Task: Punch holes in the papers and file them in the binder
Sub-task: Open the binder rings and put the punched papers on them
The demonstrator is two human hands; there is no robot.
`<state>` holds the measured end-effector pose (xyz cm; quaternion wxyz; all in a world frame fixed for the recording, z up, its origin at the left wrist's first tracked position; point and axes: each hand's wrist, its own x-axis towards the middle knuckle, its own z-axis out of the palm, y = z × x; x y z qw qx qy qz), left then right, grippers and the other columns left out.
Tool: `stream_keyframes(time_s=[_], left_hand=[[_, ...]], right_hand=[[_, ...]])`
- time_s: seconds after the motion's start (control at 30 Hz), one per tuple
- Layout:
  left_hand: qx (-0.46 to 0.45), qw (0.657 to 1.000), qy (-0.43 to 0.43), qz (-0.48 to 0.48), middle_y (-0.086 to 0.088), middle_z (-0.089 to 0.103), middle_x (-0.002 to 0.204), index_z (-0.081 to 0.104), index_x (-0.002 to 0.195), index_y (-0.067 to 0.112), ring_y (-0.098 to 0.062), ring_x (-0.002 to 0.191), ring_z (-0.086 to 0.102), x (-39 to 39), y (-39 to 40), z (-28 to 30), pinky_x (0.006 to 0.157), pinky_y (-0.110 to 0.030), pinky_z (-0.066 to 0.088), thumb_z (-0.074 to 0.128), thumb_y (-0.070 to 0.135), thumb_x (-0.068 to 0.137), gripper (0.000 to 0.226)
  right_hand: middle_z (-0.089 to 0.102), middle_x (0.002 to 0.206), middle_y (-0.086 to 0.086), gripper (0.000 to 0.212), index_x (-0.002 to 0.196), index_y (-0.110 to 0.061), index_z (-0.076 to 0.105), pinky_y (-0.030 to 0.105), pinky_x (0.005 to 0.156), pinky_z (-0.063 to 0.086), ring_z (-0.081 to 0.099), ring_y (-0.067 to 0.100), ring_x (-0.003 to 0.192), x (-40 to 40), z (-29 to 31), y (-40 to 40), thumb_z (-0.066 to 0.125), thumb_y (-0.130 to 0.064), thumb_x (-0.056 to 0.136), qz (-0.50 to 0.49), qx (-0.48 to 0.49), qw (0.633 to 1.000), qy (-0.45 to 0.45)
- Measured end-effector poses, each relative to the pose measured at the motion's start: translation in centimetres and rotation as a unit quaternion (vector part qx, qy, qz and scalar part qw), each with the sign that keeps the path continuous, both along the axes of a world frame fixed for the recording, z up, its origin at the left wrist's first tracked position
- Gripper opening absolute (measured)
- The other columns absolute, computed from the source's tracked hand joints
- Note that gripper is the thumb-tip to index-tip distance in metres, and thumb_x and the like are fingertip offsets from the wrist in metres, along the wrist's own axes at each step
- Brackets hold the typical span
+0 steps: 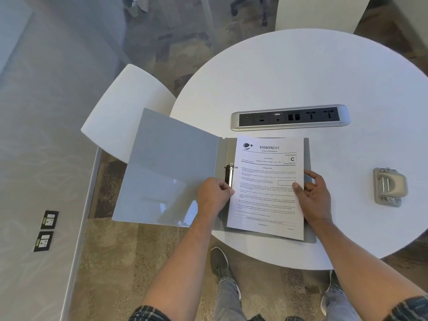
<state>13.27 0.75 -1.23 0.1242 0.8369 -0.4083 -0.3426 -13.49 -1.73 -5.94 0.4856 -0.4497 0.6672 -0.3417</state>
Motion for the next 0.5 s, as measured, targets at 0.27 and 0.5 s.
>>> stream_keyframes(time_s=[0.27,0.5], left_hand=[[-0.022,0.99,-0.102,-0.094,0.005,0.062,0.103,0.078,0.087,0.023,-0.018,0.09,0.066,-1.9,0.9,-0.5,0.088,-0.04,0.056,0.075,0.027,0.088,0.005],[-0.037,0.986,-0.112,-0.114,0.004,0.06,0.106,0.078,0.096,0.026,-0.02,0.097,0.064,-2.4,1.2,-1.1,0.093,-0.042,0.053,0.076,0.021,0.088,0.009]], right_hand=[[0.07,0.093,0.022,0.043,0.127,-0.037,0.051,0.051,0.087,0.061,0.07,0.042,0.09,-0.4,-0.2,-0.2,0.074,-0.024,0.093,-0.003,0.016,1.0,-0.015],[0.063,0.107,0.0,0.048,0.132,-0.028,0.048,0.04,0.082,0.054,0.064,0.022,0.089,1.7,1.1,-0.2,0.067,-0.015,0.089,-0.012,0.013,0.99,0.137]])
